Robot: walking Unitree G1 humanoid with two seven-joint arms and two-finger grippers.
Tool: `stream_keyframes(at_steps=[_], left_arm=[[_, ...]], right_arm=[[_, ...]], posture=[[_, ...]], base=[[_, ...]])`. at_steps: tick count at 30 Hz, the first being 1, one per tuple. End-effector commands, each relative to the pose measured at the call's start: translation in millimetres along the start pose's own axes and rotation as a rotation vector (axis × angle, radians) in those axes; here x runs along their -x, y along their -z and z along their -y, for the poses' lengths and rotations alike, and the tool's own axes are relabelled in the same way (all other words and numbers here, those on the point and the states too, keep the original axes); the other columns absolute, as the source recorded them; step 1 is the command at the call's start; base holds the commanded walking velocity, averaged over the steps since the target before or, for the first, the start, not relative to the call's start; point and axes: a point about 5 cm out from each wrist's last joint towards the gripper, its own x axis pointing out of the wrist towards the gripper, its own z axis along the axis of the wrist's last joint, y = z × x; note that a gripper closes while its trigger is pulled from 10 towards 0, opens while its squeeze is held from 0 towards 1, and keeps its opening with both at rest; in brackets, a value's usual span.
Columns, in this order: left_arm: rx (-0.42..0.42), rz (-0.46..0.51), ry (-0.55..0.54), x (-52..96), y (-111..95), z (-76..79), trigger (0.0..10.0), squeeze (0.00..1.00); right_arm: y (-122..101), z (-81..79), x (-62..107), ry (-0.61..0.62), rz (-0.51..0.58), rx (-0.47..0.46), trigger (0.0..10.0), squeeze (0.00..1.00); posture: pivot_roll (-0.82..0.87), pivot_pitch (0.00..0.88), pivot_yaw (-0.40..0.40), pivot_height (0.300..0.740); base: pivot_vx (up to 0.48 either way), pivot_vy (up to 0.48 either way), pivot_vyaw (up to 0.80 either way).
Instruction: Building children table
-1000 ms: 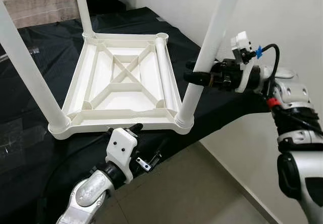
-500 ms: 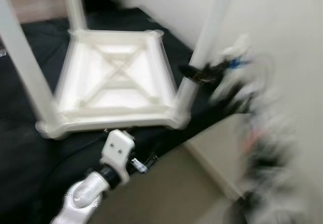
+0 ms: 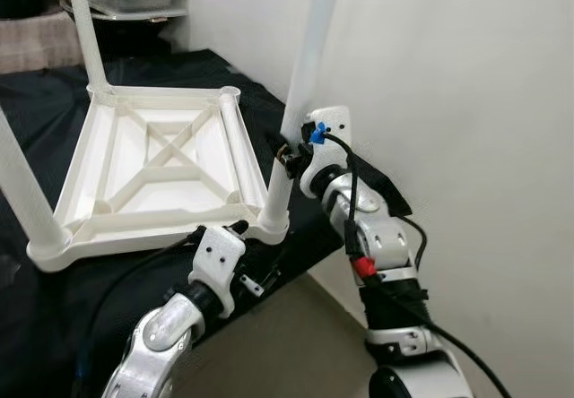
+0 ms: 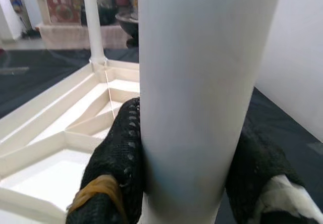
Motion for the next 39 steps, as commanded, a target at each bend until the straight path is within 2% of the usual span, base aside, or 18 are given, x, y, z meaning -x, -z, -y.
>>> stream_keyframes(at_steps=[1, 2, 4, 6, 9, 13, 15, 16, 20, 21, 22, 23, 28, 31, 32, 34, 35, 39], left_arm=[[0.0, 0.001, 0.0, -0.3, 0.8, 1.3, 10.0, 0.0], [0.003, 0.003, 0.005, 0.1, 0.2, 2.2, 10.0, 0.0], [0.007, 0.006, 0.011, 1.1, -1.0, 3.6, 10.0, 0.0], [0.013, 0.009, 0.017, 4.1, -3.1, 5.9, 10.0, 0.0], [0.017, 0.014, 0.018, 8.0, -5.1, 8.1, 10.0, 0.0], [0.054, 0.019, -0.002, 17.2, -8.6, 8.3, 10.0, 0.0], [0.054, 0.019, -0.002, 17.2, -8.6, 8.3, 10.0, 0.0], [0.086, 0.016, -0.02, 22.2, -9.3, 6.4, 10.0, 0.0], [0.118, 0.005, -0.027, 30.4, -10.3, 5.5, 10.0, 0.0], [0.118, 0.0, -0.019, 32.5, -10.7, 6.4, 10.0, 0.0], [0.118, 0.0, -0.019, 32.5, -10.7, 6.4, 10.0, 0.0], [0.11, -0.004, -0.006, 33.3, -11.1, 8.0, 10.0, 0.0], [0.102, -0.009, 0.009, 34.6, -11.9, 10.9, 10.0, 0.0], [0.107, -0.015, 0.018, 36.1, -12.1, 12.7, 10.0, 0.0], [0.109, -0.017, 0.019, 36.5, -12.4, 12.9, 10.0, 0.0], [0.109, -0.019, 0.022, 37.1, -12.7, 13.4, 10.0, 0.0], [0.111, -0.023, 0.026, 38.3, -13.7, 14.1, 10.0, 0.0], [0.119, -0.032, 0.038, 42.0, -16.4, 17.1, 10.0, 0.0]], right_arm=[[28.1, -11.1, 2.9, -0.003, -0.144, -0.01, 10.0, 0.0], [24.4, -10.5, 4.3, -0.06, -0.122, -0.027, 10.0, 1.0], [20.3, -3.2, 3.8, -0.111, -0.093, -0.03, 10.0, 1.0], [6.4, 8.6, 7.2, -0.368, -0.029, -0.019, 10.0, 1.0], [-7.4, 21.8, 15.7, -0.567, 0.022, 0.069, 10.0, 1.0], [-26.4, 48.0, 23.9, -0.638, 0.037, 0.155, 10.0, 1.0], [-26.4, 48.0, 23.9, -0.638, 0.037, 0.155, 10.0, 1.0], [-36.0, 61.1, 25.3, -0.67, 0.042, 0.171, 10.0, 1.0], [-52.3, 78.7, 25.0, -0.721, 0.053, 0.197, 10.0, 1.0], [-58.8, 82.5, 22.8, -0.744, 0.059, 0.191, 10.0, 0.37], [-58.8, 82.5, 22.8, -0.744, 0.059, 0.191, 10.0, 0.37], [-65.5, 84.7, 19.6, -0.758, 0.073, 0.192, 10.0, 0.0], [-76.8, 88.2, 16.6, -0.82, 0.108, 0.179, 10.0, 0.0], [-90.5, 92.2, 15.1, -0.868, 0.153, 0.17, 9.4, 0.0], [-92.7, 93.1, 14.7, -0.878, 0.16, 0.169, 4.9, 0.0], [-94.7, 93.6, 14.7, -0.892, 0.168, 0.17, 4.9, 0.0], [-97.2, 94.4, 14.2, -0.914, 0.175, 0.169, 0.0, 0.0], [-98.9, 89.9, 11.3, -1.012, 0.167, 0.17, 0.0, 0.0]], posture=[[0.0, 0.0, -0.166, 0.74], [-0.01, 0.0, -0.158, 0.74], [-0.01, 0.022, -0.149, 0.74], [-0.01, 0.038, -0.144, 0.74], [-0.01, 0.065, -0.135, 0.74], [0.0, 0.109, -0.12, 0.74], [0.0, 0.109, -0.12, 0.74], [0.01, 0.125, -0.117, 0.74], [0.02, 0.145, -0.109, 0.74], [0.02, 0.149, -0.106, 0.74], [0.02, 0.149, -0.106, 0.74], [0.03, 0.15, -0.105, 0.74], [0.03, 0.153, -0.102, 0.74], [0.04, 0.153, -0.097, 0.74], [0.04, 0.153, -0.097, 0.74], [0.05, 0.155, -0.097, 0.74], [0.06, 0.16, -0.094, 0.74], [0.07, 0.182, -0.094, 0.74]], base=[[0.0, 0.0, 0.0], [0.0, 0.0, 0.0], [0.0, 0.0, 0.0], [0.0, 0.0, 0.0], [0.0, 0.0, 0.0], [0.0, 0.0, 0.0], [0.0, 0.0, 0.0], [0.0, 0.0, 0.0], [0.0, 0.0, 0.0], [0.0, 0.0, 0.0], [0.0, 0.0, 0.0], [0.0, 0.0, 0.0], [0.0, 0.0, 0.0], [0.0, 0.0, 0.0], [0.0, 0.0, 0.0], [0.0, 0.0, 0.0], [0.0, 0.0, 0.0], [0.0, 0.0, 0.0]])
